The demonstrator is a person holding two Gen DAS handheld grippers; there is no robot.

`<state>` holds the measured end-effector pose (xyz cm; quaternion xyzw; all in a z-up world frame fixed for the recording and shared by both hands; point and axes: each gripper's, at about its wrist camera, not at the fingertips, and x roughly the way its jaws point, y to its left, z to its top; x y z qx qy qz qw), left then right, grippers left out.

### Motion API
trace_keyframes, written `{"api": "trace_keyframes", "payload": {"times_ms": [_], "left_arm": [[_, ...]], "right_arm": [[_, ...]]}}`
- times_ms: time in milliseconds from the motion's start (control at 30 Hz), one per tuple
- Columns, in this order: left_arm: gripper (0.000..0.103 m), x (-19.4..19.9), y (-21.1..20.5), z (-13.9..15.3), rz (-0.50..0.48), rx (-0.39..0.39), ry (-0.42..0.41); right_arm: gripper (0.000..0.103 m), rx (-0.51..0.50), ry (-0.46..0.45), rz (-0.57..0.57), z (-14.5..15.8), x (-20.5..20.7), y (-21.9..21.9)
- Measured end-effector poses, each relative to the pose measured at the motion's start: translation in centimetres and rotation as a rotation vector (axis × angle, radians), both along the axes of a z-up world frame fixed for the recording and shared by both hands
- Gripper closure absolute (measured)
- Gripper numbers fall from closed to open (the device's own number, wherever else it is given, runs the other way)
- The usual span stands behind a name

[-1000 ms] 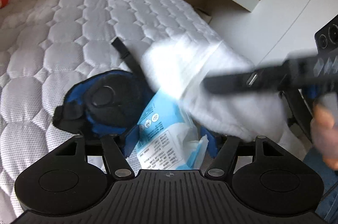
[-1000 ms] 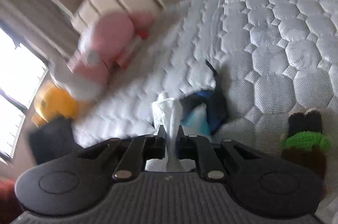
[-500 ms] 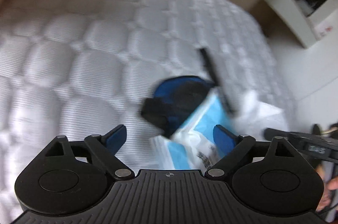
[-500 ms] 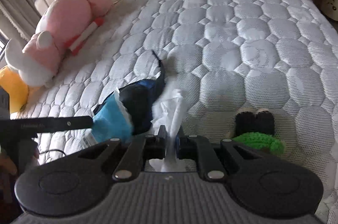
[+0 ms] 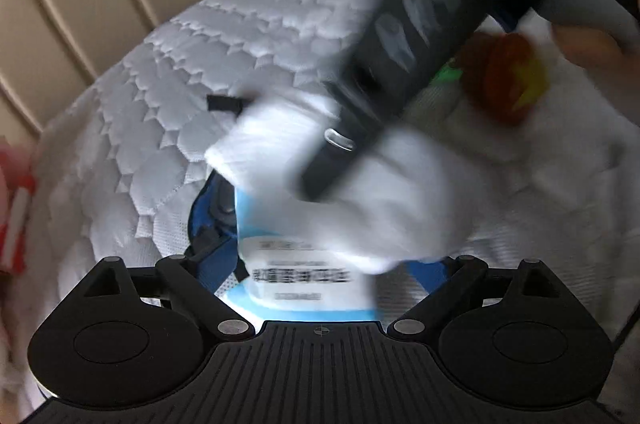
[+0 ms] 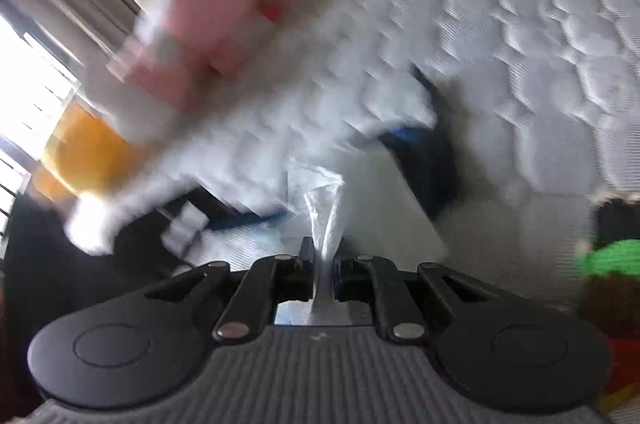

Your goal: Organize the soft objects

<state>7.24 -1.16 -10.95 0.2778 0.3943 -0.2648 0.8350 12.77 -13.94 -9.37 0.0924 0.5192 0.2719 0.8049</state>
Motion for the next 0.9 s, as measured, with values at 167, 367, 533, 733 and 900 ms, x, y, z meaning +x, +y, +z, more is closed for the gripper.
{"api": "trace_keyframes", "payload": {"times_ms": [167,367,533,733,900], "left_arm": [[0.012,1.5,0.3,-1.2,0.053,0.003,-0.003],[0.030,3.5,-0.1,0.0,0.170,-0.277,0.155],[0.028,5.6,2.3,0.1,0.266,-0.815,0.444],[0.014,7.2,7.0,-1.6,0.506,-0.880,0.450],[0.010,8.2,9.7,-3.1,0.692,-0.984,0.518]], "right_arm": [[0.093,-0.142,-0.005,-0.099,-1.1,1.0,-1.9],[0.093,-0.027,-0.117,-0.217,2.4,0.5,-5.5],[0.093,0.017,-0.234,-0.306,5.3,-0.8,-8.6],[0.093,0.125,-0.142,-0.246,4.4,-0.6,-7.8],[0.093,0.101,-0.029,-0.149,2.0,0.0,-5.0]]}}
